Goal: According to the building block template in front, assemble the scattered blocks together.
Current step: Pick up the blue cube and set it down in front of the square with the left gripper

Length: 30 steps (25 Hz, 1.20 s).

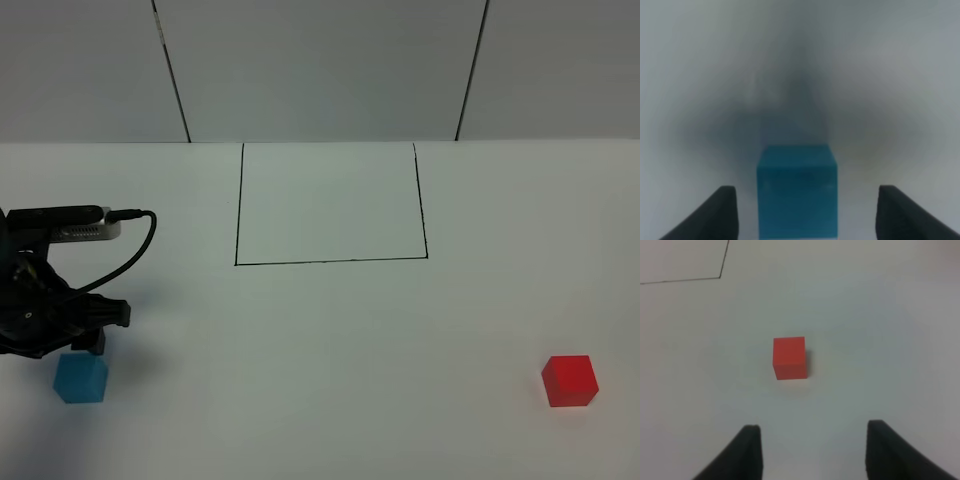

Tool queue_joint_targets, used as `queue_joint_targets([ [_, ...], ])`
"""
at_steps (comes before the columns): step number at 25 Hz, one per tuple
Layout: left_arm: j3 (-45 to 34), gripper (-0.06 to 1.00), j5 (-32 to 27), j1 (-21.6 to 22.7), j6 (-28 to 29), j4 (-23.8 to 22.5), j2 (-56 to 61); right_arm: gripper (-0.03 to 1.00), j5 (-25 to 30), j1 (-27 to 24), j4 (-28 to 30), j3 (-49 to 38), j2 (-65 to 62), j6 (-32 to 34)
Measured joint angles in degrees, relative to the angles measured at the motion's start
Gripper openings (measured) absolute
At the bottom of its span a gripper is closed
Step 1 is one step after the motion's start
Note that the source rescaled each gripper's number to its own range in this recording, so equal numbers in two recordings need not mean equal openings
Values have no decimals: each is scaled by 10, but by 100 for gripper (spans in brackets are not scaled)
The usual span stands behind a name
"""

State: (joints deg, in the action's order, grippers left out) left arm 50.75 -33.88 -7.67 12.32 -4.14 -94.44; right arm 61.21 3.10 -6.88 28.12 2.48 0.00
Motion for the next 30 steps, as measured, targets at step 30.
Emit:
queue_joint_targets([
  [30,-29,47,52,0,33,-28,-61,6,0,0,0,0,0,0],
])
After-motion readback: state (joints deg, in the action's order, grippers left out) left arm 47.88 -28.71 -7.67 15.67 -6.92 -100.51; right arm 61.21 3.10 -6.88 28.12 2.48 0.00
